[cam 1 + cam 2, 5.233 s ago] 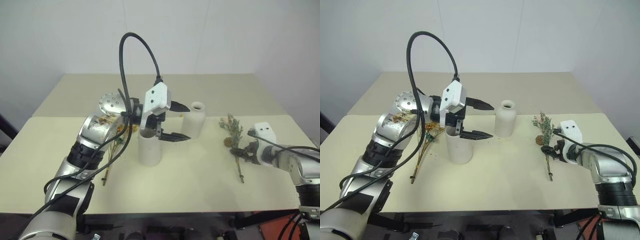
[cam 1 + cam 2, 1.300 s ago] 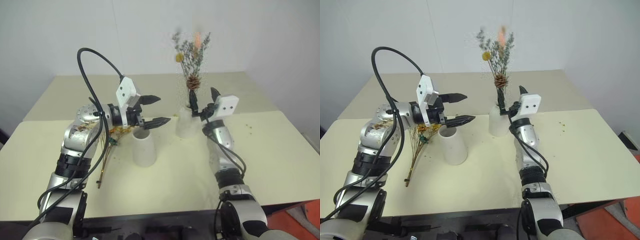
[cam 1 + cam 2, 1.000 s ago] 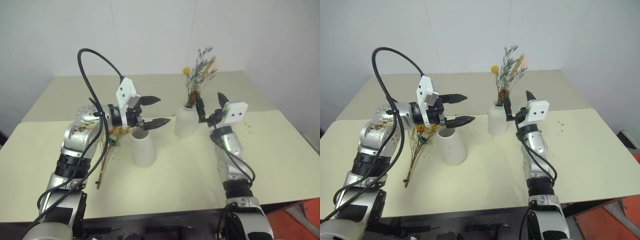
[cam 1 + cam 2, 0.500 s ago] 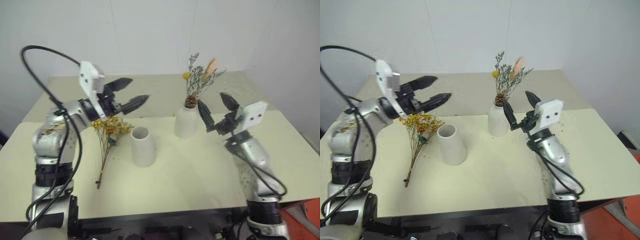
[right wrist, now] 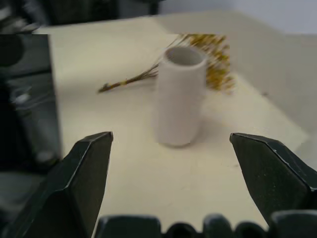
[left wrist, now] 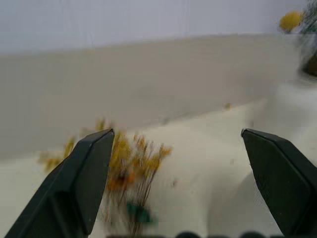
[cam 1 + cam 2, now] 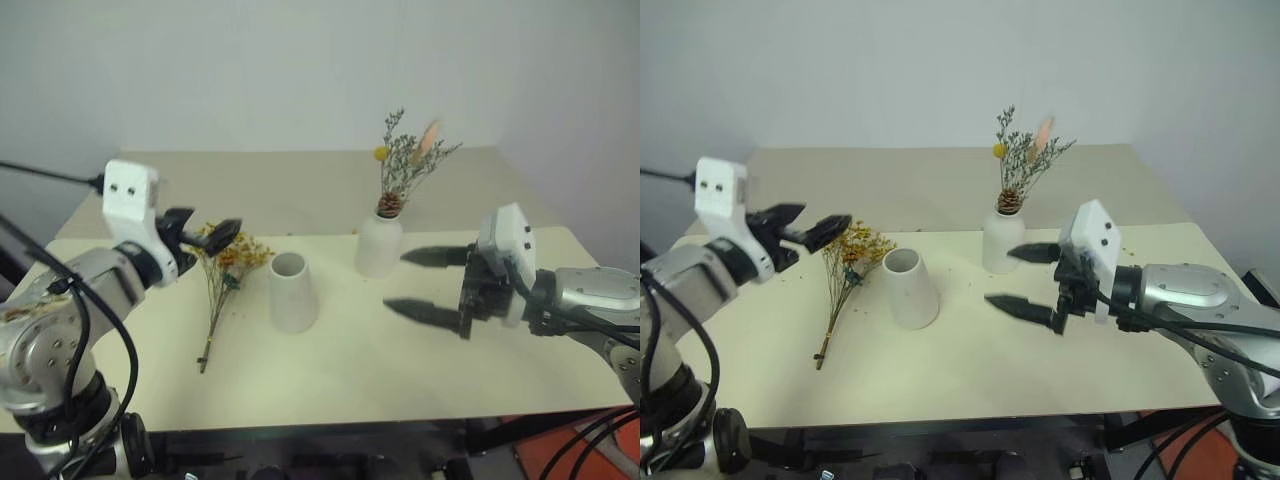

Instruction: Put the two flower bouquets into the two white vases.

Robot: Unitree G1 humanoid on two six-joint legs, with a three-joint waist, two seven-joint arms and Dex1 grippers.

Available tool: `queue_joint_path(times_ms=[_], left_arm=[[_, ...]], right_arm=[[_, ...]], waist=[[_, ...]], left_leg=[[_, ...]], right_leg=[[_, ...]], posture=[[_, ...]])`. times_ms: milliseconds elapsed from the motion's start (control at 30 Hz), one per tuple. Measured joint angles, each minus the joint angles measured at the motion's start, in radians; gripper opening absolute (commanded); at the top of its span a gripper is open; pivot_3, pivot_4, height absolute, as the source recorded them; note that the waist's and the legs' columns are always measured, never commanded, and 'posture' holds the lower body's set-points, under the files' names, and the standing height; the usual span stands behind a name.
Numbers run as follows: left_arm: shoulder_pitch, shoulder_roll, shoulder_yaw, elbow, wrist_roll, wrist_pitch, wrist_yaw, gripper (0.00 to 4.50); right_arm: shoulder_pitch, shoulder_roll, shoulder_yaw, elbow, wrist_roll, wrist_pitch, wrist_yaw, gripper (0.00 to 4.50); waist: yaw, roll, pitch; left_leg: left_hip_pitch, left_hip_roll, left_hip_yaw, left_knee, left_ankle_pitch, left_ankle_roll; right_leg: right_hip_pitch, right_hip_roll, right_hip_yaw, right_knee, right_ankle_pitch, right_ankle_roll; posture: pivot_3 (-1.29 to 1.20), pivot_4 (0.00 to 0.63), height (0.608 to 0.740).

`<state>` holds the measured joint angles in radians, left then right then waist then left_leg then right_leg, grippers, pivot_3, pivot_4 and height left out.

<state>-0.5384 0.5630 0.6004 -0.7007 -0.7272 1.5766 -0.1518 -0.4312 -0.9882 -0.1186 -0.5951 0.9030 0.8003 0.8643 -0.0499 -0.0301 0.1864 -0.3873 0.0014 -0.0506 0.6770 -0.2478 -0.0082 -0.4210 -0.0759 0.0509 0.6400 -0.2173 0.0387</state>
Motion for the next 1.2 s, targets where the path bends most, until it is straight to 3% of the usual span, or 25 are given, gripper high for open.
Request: queue_joint_path(times_ms=[133, 367, 667, 1100, 1200], left_arm=[[0.12, 0.03, -0.015, 0.011, 0.007, 0.033, 0.094, 4.5], [0.119, -0.008, -0.042, 0.122, -0.006, 0.033, 0.204, 4.5], [-0.017, -0.07, -0.218, 0.309, 0.023, 0.033, 0.221, 4.5], [-0.132, -0.099, -0.341, 0.568, 0.163, 0.019, 0.198, 4.5], [-0.134, -0.099, -0.375, 0.603, 0.184, 0.0, 0.16, 3.91]], right_arm=[[-0.001, -0.006, 0.037, 0.017, -0.009, 0.0, 0.054, 4.47], [-0.027, 0.031, 0.081, 0.025, -0.035, 0.004, 0.045, 4.47], [-0.022, 0.042, 0.085, -0.027, -0.022, 0.041, -0.009, 4.47], [0.022, 0.014, -0.014, -0.103, 0.082, 0.107, -0.082, 4.47], [0.029, 0.012, -0.014, -0.103, 0.089, 0.108, -0.09, 4.5]], waist=[[0.013, -0.002, 0.0], [0.038, -0.004, -0.001], [0.036, -0.004, -0.001], [0.038, -0.005, -0.002], [0.035, -0.005, -0.002]], left_leg=[[0.0, 0.0, 0.0, 0.002, 0.0, -0.001], [-0.001, -0.001, -0.001, 0.002, 0.001, -0.001], [-0.002, -0.001, -0.001, 0.001, 0.001, -0.001], [-0.002, -0.001, -0.001, 0.001, 0.001, -0.001], [-0.003, -0.001, -0.001, 0.001, 0.001, -0.001]], right_leg=[[0.001, -0.001, -0.001, 0.001, 0.0, 0.0], [0.001, -0.001, -0.002, 0.0, 0.001, 0.0], [0.0, -0.001, -0.002, 0.0, 0.001, -0.001], [0.0, -0.002, -0.003, -0.001, 0.001, -0.001], [-0.001, -0.002, -0.003, -0.001, 0.001, -0.001]], posture=[[0.0, 0.15, 0.74], [0.0, 0.15, 0.74], [0.0, 0.15, 0.74], [0.0, 0.15, 0.74], [0.0, 0.15, 0.74]])
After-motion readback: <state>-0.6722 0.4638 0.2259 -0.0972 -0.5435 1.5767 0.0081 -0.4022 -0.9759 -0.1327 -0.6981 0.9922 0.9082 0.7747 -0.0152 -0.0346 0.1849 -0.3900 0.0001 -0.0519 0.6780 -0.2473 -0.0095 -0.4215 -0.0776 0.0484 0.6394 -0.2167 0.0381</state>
